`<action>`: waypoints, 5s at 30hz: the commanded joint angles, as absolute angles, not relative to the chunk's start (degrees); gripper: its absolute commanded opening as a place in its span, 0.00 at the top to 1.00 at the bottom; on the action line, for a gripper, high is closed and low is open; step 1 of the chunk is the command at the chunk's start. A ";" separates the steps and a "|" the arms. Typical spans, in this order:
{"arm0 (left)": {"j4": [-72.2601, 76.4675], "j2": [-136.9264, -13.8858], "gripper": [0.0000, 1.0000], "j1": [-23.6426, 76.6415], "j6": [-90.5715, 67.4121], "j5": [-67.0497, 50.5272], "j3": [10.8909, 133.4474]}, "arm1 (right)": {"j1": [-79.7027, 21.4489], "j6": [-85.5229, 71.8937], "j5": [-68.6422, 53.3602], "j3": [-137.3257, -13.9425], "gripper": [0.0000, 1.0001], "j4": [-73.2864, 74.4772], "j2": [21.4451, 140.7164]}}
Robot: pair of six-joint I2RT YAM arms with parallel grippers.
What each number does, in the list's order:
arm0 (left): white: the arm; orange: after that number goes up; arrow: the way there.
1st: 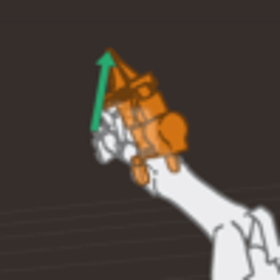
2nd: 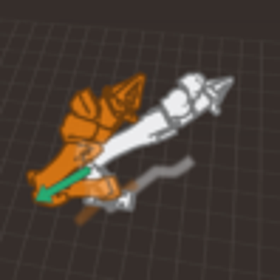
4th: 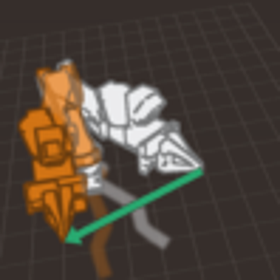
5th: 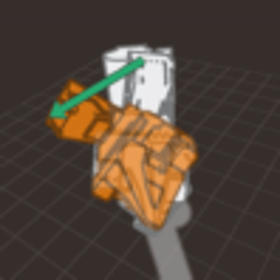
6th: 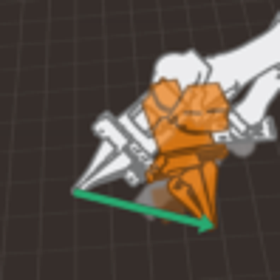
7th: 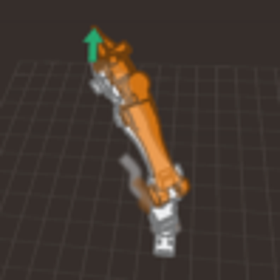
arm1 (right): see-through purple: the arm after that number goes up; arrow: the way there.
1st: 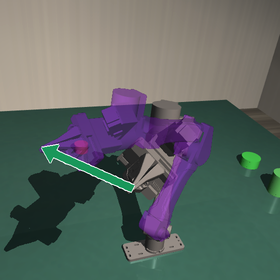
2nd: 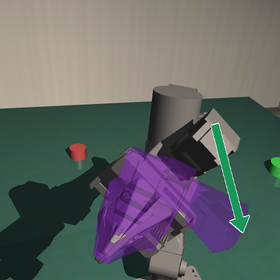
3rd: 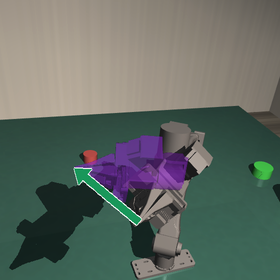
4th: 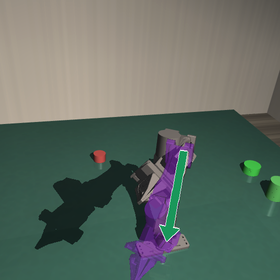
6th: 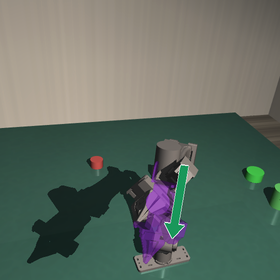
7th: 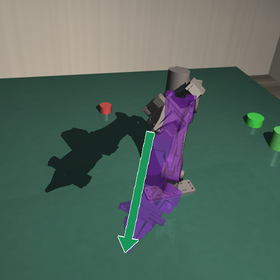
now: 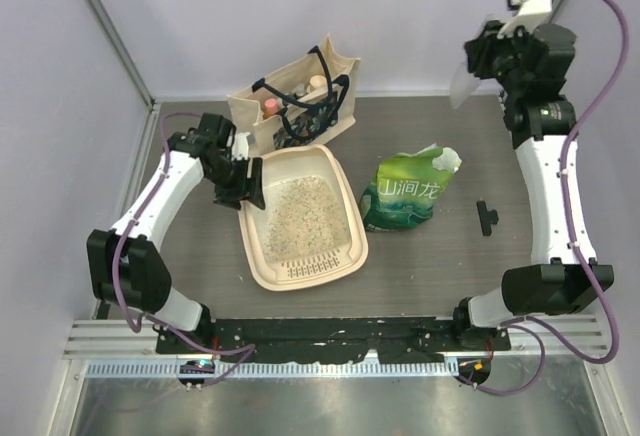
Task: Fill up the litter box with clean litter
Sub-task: Adjust the litter box at the center of the board, then place the spatula at the center of the board, then close the cat litter bag at the center of the board.
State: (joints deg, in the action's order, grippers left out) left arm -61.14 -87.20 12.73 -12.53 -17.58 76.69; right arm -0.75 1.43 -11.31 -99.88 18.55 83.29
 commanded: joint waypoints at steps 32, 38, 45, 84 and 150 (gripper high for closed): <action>-50.09 -81.65 0.34 19.60 -1.85 -26.98 90.52 | 29.09 21.00 -46.40 -81.47 0.99 50.97 105.72; -49.48 -83.49 0.31 20.04 -2.29 -27.68 92.19 | 28.39 21.72 -43.78 -82.71 0.81 52.83 110.13; -48.87 -86.22 0.28 23.64 4.56 -37.17 95.62 | 28.39 18.19 -42.89 -81.13 0.41 46.07 109.60; -25.14 -112.68 0.31 44.12 12.04 -33.57 112.68 | 22.15 5.36 -63.81 -90.62 0.20 54.23 98.80; -30.59 -106.96 1.00 42.19 15.38 -37.00 111.62 | 29.18 55.03 -57.22 -73.57 0.34 53.63 91.49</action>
